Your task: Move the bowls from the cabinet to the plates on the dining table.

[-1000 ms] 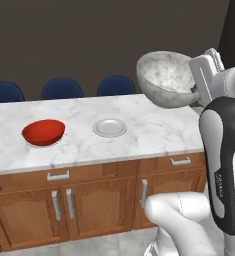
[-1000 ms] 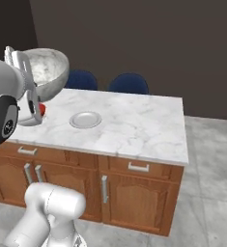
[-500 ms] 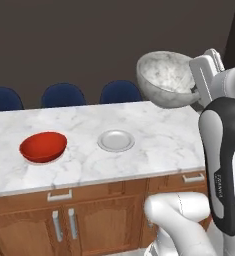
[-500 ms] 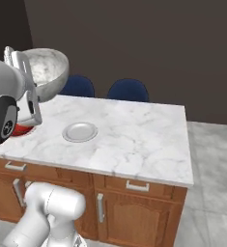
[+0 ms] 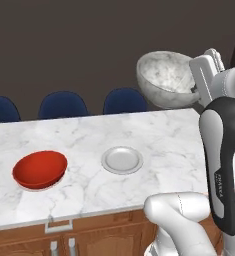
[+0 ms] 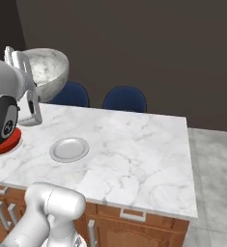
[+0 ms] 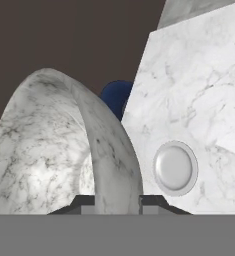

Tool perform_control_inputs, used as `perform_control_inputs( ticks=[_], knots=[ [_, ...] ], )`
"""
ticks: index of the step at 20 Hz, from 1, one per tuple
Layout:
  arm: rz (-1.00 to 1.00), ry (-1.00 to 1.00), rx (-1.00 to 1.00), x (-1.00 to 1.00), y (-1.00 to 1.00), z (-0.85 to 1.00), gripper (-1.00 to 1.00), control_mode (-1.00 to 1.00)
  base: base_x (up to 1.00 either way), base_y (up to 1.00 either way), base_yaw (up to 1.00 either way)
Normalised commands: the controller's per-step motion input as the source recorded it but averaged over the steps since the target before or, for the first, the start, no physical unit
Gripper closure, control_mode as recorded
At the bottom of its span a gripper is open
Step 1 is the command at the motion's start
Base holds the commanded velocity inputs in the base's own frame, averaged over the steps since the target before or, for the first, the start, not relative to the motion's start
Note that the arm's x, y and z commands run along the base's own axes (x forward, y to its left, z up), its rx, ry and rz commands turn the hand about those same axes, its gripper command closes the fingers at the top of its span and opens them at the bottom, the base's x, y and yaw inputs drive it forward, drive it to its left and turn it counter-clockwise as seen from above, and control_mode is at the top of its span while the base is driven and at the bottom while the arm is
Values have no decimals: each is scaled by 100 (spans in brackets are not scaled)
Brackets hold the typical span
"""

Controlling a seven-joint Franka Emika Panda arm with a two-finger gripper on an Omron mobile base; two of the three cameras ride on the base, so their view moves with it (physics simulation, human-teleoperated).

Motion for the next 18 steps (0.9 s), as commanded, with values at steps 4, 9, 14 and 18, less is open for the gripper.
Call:
perform_control_inputs(
  ticks=[4, 9, 14, 18],
  knots=[
    [0, 0, 0, 0, 0, 0, 100, 100, 61, 9, 0],
    [0, 0, 0, 0, 0, 0, 100, 100, 50, 36, -3],
    [0, 0, 0, 0, 0, 0, 100, 100, 23, 20, -18],
    [0, 0, 0, 0, 0, 0, 100, 100, 10, 37, -12]
  ],
)
